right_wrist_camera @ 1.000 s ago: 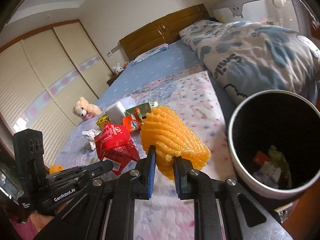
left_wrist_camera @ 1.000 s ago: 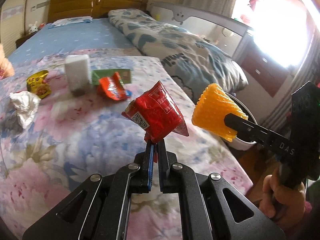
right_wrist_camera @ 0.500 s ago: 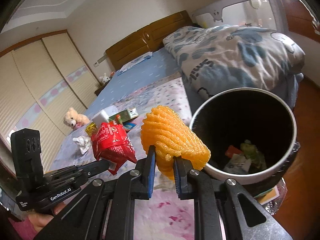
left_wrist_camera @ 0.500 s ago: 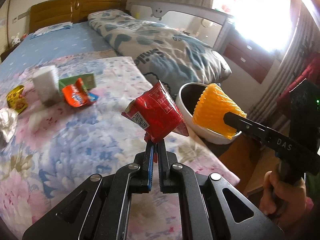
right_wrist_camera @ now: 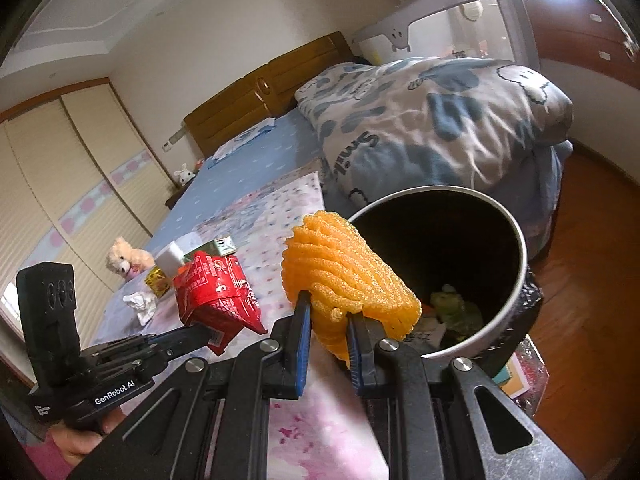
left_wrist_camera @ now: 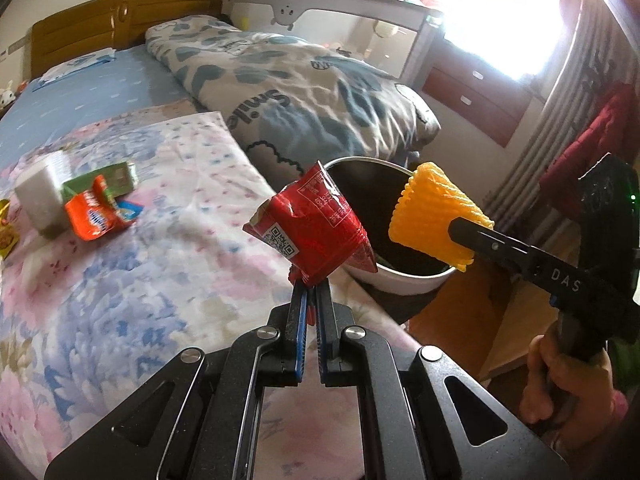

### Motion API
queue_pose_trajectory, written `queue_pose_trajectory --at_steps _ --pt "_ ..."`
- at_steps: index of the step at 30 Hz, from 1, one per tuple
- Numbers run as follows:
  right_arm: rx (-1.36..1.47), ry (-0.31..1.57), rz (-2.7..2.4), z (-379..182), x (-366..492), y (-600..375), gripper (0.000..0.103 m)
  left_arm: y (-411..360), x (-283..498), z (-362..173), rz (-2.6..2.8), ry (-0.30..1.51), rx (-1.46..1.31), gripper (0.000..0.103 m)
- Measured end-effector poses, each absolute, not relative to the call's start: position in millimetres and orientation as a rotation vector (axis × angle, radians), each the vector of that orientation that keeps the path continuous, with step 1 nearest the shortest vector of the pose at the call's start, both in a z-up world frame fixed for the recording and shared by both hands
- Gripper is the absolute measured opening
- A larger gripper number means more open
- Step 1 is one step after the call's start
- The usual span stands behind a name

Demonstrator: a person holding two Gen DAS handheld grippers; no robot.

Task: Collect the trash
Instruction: 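Carry the red bag and orange sleeve toward the bin, then lower both items into the bin and open both tools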

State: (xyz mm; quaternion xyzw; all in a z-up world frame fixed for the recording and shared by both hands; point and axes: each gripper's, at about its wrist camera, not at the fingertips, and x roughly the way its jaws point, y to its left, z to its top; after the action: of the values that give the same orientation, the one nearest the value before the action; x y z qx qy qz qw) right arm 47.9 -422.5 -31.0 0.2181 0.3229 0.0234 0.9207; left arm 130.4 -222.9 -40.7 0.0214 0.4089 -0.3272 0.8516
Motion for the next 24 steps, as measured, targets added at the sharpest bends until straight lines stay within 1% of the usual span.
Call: queue_pose_trajectory --at_steps 11,24 --pt "0.473 0.678 0.002 -37 51 -448 0.016 -266 137 -42 -0.751 0.884 0.091 0.003" --pt "0.477 0.707 -0.016 -44 64 -471 0.017 -299 155 -49 -0.770 0.913 0.129 0.003"
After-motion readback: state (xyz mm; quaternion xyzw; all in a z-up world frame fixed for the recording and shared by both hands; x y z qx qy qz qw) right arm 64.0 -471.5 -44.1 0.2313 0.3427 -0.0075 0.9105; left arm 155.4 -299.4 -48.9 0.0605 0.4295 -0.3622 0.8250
